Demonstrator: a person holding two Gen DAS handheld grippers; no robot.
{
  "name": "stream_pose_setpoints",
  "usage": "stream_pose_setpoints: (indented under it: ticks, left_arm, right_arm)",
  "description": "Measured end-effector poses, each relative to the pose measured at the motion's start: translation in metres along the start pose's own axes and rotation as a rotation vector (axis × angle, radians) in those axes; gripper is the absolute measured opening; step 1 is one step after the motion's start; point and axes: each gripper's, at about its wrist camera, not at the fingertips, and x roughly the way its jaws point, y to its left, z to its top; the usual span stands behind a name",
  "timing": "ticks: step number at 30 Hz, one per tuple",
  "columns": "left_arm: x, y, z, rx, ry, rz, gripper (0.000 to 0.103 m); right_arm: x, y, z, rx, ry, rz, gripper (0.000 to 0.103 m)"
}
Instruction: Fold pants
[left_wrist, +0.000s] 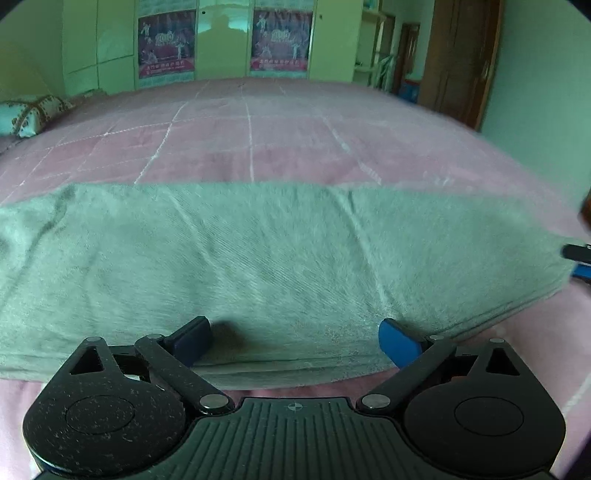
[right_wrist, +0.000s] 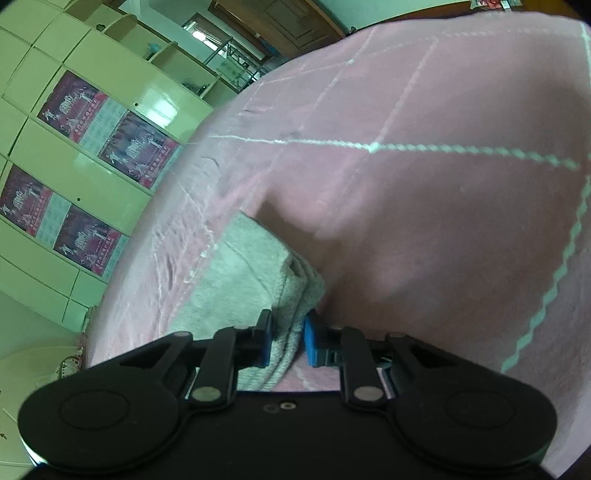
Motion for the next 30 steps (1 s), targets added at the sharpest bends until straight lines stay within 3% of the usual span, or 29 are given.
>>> stream_pose_setpoints:
  ticks: [3, 7, 11, 16, 18, 19, 20, 21, 23, 27, 28, 30]
  left_arm:
    - [-0.031, 0.054, -0.001, -0.040, -0.080, 0.070, 0.097]
    - [-0.068, 0.166, 0.000, -0.185, -0.133, 0.198, 0.097]
    - [-0.097, 0.267, -0.009, -0.295, -0.111, 0.299, 0.098]
    - [-0.108, 0.347, -0.038, -0.349, -0.057, 0.424, 0.098]
    - [-0.106, 0.370, -0.048, -0.376, -0.020, 0.430, 0.098]
    - [-0.105, 0.376, -0.053, -0.389, -0.010, 0.428, 0.098]
    - [-0.107, 0.382, -0.058, -0.404, -0.008, 0.424, 0.098]
    - [-0.109, 0.386, -0.062, -0.412, -0.013, 0.419, 0.098]
    - [-0.114, 0.387, -0.073, -0.412, -0.016, 0.424, 0.098]
    - [-0.117, 0.390, -0.079, -0.442, -0.038, 0.410, 0.098]
    - [-0.116, 0.388, -0.079, -0.442, -0.046, 0.400, 0.098]
    - [-0.113, 0.382, -0.074, -0.435, -0.053, 0.386, 0.098]
  right_arm:
    - [-0.007, 0.039, -0.001, -0.086, -0.010, 0.059, 0.008]
    - [-0.001, 0.117, -0.030, -0.246, 0.010, 0.157, 0.008]
    - [0.020, 0.205, -0.095, -0.390, 0.066, 0.265, 0.009]
    - [0.051, 0.288, -0.213, -0.545, 0.207, 0.362, 0.009]
    - [0.066, 0.308, -0.275, -0.666, 0.283, 0.384, 0.021]
    - [0.078, 0.316, -0.315, -0.783, 0.378, 0.356, 0.028]
    - [0.083, 0.319, -0.340, -0.855, 0.450, 0.312, 0.028]
    - [0.076, 0.319, -0.354, -0.877, 0.429, 0.312, 0.014]
    - [0.057, 0.315, -0.356, -0.848, 0.322, 0.335, 0.017]
    - [0.050, 0.311, -0.347, -0.860, 0.200, 0.312, 0.016]
    - [0.057, 0.311, -0.344, -0.860, 0.199, 0.270, 0.016]
    - [0.088, 0.302, -0.347, -0.836, 0.358, 0.194, 0.018]
